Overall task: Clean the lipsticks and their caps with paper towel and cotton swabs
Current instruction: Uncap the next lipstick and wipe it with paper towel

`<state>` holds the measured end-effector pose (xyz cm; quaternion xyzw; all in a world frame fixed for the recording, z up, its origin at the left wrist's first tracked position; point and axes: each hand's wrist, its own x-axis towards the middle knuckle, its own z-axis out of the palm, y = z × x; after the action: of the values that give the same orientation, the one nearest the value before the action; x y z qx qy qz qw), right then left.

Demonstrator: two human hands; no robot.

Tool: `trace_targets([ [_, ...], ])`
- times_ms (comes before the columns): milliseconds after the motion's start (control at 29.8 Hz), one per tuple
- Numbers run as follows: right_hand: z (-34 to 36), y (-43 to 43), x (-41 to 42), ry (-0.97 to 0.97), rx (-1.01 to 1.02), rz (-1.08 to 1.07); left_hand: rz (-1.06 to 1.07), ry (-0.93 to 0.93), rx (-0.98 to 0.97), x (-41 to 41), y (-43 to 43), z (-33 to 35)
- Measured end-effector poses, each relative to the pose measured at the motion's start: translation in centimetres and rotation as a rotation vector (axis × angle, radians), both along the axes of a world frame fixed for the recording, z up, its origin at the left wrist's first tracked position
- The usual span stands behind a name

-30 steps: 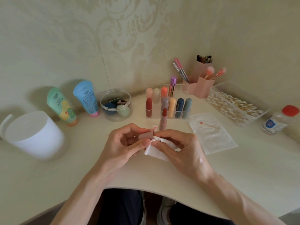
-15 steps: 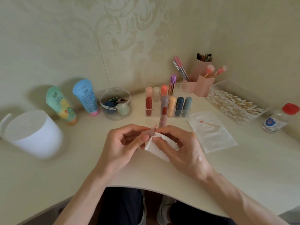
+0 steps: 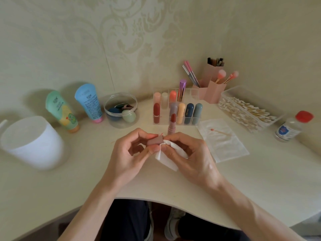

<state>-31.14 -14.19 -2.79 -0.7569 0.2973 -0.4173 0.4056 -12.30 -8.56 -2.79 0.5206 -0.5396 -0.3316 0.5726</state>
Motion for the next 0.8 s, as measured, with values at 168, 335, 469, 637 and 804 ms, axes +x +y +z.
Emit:
trace_targets([
  [168,0.01,-0.11,-0.15,-0.009,-0.02,0.002,-0.064,0.118,0.114,-0.17,-0.14,0.21],
  [335,-0.19,-0.23,-0.2,0.007,-0.027,0.014,-0.036,0.024,0.021,0.01,-0.22,-0.32],
  [469,0.01,-0.33,-0.23,-0.023,-0.024,0.022,-0.053,0.011,0.017,-0.13,-0.36,-0.11],
  [637,0.38,-0.18,-0.28,-0.009,-0.064,0.027,-0.094,0.064,0.12,0.06,-0.21,0.09],
  [804,0.72,-0.07,-0.15,-0.032,-0.125,0.03,-0.069,0.124,0.14,0.03,0.07,0.58],
])
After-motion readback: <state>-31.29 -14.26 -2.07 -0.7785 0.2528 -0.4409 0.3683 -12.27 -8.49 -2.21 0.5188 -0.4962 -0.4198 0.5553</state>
